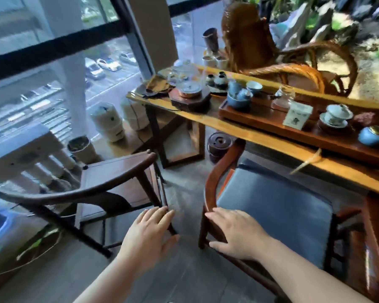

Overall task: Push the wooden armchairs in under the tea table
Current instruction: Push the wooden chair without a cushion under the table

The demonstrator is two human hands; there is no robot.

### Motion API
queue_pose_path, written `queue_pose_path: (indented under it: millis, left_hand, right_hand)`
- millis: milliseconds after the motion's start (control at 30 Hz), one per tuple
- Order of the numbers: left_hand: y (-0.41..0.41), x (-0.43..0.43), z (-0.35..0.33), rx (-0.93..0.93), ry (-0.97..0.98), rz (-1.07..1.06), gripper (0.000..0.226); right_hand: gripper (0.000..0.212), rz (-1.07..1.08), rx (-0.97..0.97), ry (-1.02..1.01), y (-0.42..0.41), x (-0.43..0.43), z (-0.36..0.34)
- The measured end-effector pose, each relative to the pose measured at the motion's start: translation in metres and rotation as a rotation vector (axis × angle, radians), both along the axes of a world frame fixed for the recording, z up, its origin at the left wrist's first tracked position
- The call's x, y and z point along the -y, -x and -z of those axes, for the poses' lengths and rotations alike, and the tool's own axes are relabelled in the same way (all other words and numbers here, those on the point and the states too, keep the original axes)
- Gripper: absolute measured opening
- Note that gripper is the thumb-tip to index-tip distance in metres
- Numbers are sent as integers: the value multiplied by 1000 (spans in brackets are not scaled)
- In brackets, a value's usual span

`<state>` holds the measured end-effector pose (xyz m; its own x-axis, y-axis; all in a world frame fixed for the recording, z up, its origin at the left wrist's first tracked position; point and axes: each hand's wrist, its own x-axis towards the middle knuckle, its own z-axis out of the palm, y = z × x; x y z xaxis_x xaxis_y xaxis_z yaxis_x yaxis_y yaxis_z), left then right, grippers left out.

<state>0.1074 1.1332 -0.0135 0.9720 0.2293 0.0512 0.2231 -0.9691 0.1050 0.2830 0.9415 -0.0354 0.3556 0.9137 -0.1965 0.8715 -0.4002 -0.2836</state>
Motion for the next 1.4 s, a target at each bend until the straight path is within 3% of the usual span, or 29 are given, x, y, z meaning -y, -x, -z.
queue_pose_path:
  millis: [567, 800, 1067, 1400]
  left_hand:
    - [86, -186, -1, 60, 35, -499, 59]
    - [76, -246, 9, 3, 12, -545, 62]
    - [74, -307, 29, -244, -26, -542, 77]
    - [88, -358, 51, -317, 43, -451, 89]
  right_hand:
    - [69, -311, 97, -95, 33, -249, -15]
    - [68, -431, 101, -114, 28, -347, 1]
    - [74, -557, 88, 1, 20, -414, 26]
    - [68, -490, 54, 215, 37, -443, 43]
